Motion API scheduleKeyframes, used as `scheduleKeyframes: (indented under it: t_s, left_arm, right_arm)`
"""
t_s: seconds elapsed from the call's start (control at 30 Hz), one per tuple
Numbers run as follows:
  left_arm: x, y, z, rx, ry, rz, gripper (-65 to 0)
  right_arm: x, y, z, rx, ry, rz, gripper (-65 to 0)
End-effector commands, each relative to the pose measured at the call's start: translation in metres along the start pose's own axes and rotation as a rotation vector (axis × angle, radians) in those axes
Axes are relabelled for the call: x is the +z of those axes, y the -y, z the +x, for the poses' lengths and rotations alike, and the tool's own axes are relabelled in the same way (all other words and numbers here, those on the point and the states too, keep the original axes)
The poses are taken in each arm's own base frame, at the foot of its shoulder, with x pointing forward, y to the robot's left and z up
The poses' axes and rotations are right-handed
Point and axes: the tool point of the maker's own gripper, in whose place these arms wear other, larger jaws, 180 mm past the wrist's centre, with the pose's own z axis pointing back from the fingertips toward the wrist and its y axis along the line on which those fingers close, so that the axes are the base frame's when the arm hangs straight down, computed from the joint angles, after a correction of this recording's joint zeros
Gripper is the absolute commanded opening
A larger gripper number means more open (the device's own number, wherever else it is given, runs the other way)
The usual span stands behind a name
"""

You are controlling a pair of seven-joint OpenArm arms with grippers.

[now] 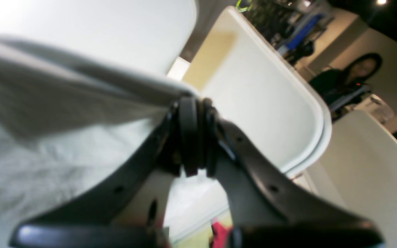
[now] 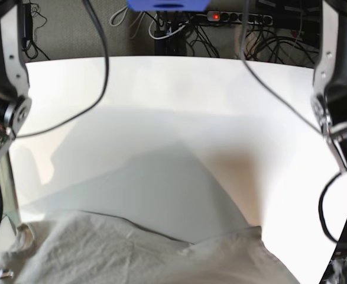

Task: Layout the t-shirt on the table in an organized manner, then fold the t-shirt properly
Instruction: 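Swing the raised t-shirt up and lay it flat with both grippers, then pull the held edge away from the hem with both grippers to spread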

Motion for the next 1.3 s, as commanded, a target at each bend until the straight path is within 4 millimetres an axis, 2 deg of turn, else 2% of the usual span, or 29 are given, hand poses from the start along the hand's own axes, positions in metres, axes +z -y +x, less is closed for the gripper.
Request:
scheduleKeyframes:
  t_s: [0.0, 0.13, 0.2, 0.3, 0.37, 0.5, 0.6, 0.7, 0.8, 0.93, 1.13, 1.27]
  left_arm:
    - [0.015, 0.002, 0.032, -0.009, 0.104, -0.010, -64.8]
    - [0.040, -0.033, 0.000, 0.073, 0.088, 0.018, -64.8]
    - [0.050, -0.043, -0.015, 0.108, 0.071, 0.021, -64.8]
    - [0.071, -0.067, -0.035, 0.150, 0.041, 0.047, -64.8]
    - [0.081, -0.075, -0.049, 0.181, 0.011, 0.047, -64.8]
    - [0.097, -0.090, -0.087, 0.234, -0.075, 0.060, -64.8]
    - [0.113, -0.104, -0.123, 0.273, -0.150, 0.090, -64.8]
    - [0.124, -0.114, -0.145, 0.287, -0.197, 0.123, -64.8]
    - [0.144, -0.128, -0.175, 0.298, -0.272, 0.173, -64.8]
    - [0.164, -0.130, -0.212, 0.312, -0.436, 0.192, -64.8]
    - [0.189, -0.125, -0.249, 0.279, -0.696, 0.211, -64.8]
    - [0.199, -0.130, -0.256, 0.237, -0.792, 0.251, -64.8]
  right_arm:
    - [0.009, 0.015, 0.020, 0.013, 0.069, -0.044, -64.5]
    - [0.024, -0.018, -0.012, 0.053, 0.012, 0.008, -64.5]
    - [0.032, -0.038, -0.027, 0.058, -0.011, 0.040, -64.5]
    - [0.055, -0.069, -0.059, 0.069, -0.070, 0.089, -64.5]
    - [0.067, -0.090, -0.073, 0.063, -0.095, 0.127, -64.5]
    - [0.089, -0.119, -0.098, 0.059, -0.152, 0.182, -64.7]
    - [0.113, -0.128, -0.118, 0.042, -0.204, 0.186, -64.7]
    - [0.128, -0.136, -0.134, 0.024, -0.249, 0.194, -64.6]
    - [0.149, -0.151, -0.157, 0.016, -0.316, 0.228, -64.7]
    - [0.178, -0.162, -0.187, 0.007, -0.401, 0.263, -64.7]
    - [0.212, -0.183, -0.217, 0.010, -0.506, 0.334, -64.6]
    - [0.225, -0.187, -0.228, 0.013, -0.543, 0.355, -64.6]
